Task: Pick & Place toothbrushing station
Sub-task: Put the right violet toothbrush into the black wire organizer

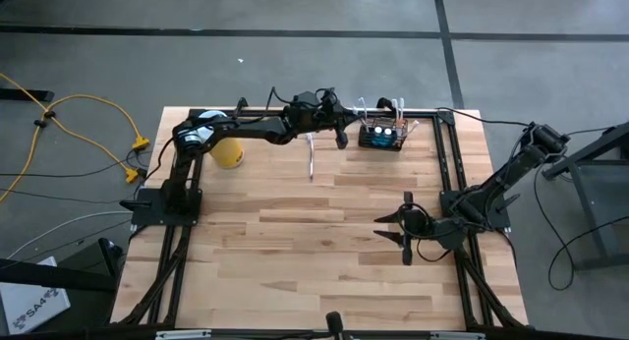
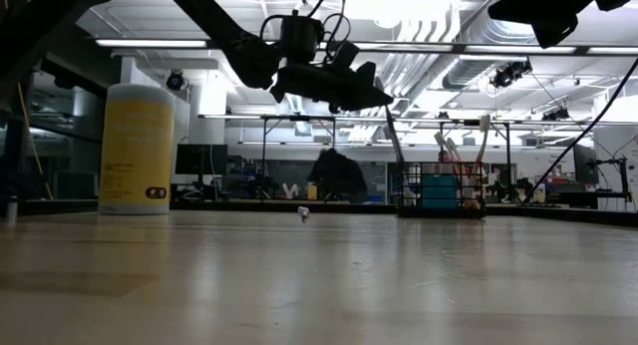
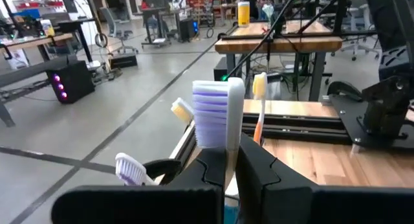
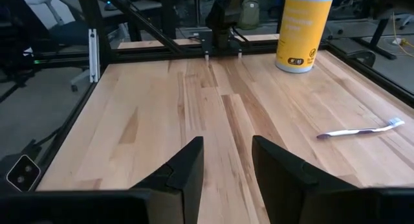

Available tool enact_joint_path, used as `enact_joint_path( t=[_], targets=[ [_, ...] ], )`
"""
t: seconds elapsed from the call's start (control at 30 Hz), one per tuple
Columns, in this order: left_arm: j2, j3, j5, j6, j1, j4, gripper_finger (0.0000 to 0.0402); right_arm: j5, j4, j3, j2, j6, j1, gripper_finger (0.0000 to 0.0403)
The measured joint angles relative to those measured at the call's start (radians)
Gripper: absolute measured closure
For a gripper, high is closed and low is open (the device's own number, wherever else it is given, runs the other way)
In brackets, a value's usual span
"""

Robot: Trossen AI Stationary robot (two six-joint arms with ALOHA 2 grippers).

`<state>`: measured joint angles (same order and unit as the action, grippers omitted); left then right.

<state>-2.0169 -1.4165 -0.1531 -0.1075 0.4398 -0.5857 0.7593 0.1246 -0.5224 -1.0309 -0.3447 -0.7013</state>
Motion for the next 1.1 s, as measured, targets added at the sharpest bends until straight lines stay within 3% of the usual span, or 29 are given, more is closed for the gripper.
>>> enact_joint_path(
  t=[0.33,0.67,0.97,1.1],
  targets=[
    [-0.048,-0.025,-0.027,0.026,-0.004,0.007,0.0396,0.000,0.016,0.000,0.000,0.001,0.000,0.0281],
    [-0.084,-0.179,-0.044,0.019,-0.006,0.229,0.0396,-0.004,0.022,0.000,0.000,0.001,0.000,0.0281],
    [-0.151,-0.194,-0.079,0.051,-0.001,0.242,0.0396,-0.009,0.023,0.000,0.000,0.001,-0.001,0.0281],
    [-0.163,-0.194,-0.082,0.078,0.005,0.226,0.0375,-0.008,0.031,0.000,0.000,0.001,-0.013,0.0281]
  ],
)
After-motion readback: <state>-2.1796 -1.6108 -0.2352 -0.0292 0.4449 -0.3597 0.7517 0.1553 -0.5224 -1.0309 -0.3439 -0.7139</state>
